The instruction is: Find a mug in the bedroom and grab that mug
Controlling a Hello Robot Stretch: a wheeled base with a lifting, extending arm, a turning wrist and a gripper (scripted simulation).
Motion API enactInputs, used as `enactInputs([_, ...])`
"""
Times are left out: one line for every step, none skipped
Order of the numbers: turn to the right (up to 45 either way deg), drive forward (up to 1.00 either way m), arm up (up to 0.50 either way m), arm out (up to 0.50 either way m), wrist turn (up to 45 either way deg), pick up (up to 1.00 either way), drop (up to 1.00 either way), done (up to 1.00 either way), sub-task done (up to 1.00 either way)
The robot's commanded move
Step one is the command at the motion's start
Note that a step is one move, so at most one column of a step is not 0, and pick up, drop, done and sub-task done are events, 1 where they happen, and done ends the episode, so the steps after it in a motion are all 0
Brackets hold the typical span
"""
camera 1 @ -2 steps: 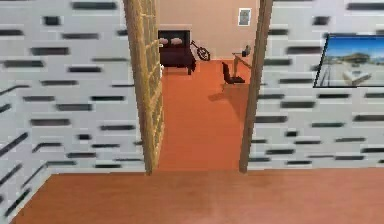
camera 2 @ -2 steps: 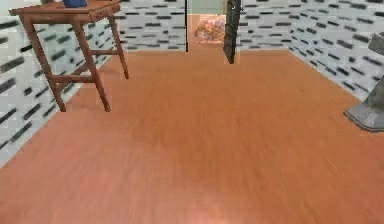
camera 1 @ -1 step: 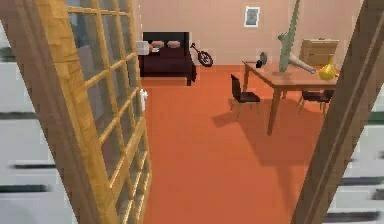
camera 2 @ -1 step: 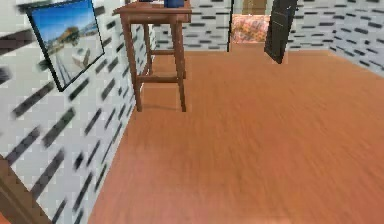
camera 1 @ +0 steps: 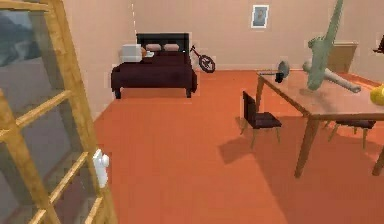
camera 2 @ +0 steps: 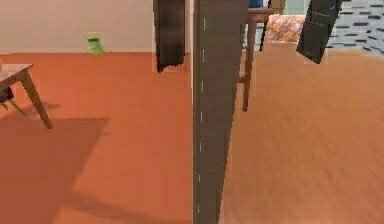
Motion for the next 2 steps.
enactInputs([6.0,0.00,0.00,0.00,0.0,0.00,0.00,0.00,0.00])
enactInputs([0.0,1.00,0.00,0.00,0.0,0.00,0.00,0.00,0.00])
